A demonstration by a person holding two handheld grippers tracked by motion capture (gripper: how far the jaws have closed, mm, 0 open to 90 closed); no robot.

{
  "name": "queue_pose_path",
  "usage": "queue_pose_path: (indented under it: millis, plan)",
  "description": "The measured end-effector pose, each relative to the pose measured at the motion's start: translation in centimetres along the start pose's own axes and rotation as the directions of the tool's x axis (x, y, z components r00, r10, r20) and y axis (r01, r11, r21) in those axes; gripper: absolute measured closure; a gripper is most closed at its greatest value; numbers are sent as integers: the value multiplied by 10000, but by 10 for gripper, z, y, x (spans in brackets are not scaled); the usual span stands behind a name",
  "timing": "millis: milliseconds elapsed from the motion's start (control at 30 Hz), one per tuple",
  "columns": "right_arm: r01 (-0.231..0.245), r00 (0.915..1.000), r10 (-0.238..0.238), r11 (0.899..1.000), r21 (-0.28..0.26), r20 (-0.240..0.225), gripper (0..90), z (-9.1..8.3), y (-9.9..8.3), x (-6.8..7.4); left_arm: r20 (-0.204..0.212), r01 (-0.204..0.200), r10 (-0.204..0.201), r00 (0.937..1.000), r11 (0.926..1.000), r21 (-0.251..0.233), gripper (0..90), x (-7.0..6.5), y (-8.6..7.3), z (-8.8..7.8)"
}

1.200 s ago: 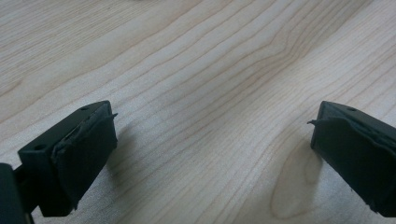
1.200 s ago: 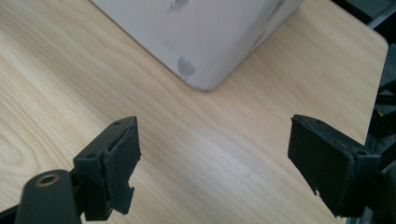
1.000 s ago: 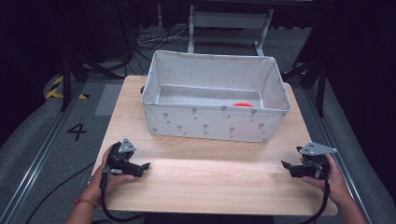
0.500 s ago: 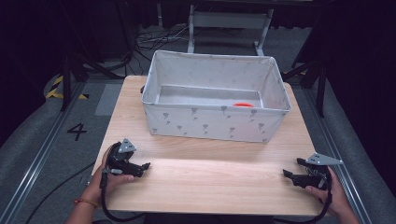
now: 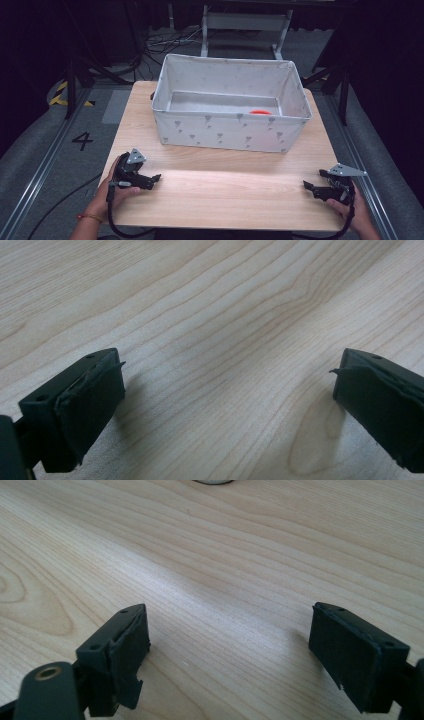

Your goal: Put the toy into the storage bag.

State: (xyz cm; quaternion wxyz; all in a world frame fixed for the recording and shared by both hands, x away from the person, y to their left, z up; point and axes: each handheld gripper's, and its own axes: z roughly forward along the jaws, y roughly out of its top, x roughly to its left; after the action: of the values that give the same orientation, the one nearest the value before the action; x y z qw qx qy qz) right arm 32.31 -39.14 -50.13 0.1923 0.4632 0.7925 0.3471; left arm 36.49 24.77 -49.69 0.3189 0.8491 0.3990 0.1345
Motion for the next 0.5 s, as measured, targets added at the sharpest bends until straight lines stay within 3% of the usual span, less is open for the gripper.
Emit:
queue_pose_path:
  millis: [500]
  plan:
    - [-3,10000,3,10000,2,0,167,0,0,0,-173,44,-44,9998,10000,-20,1,-1,0,0]
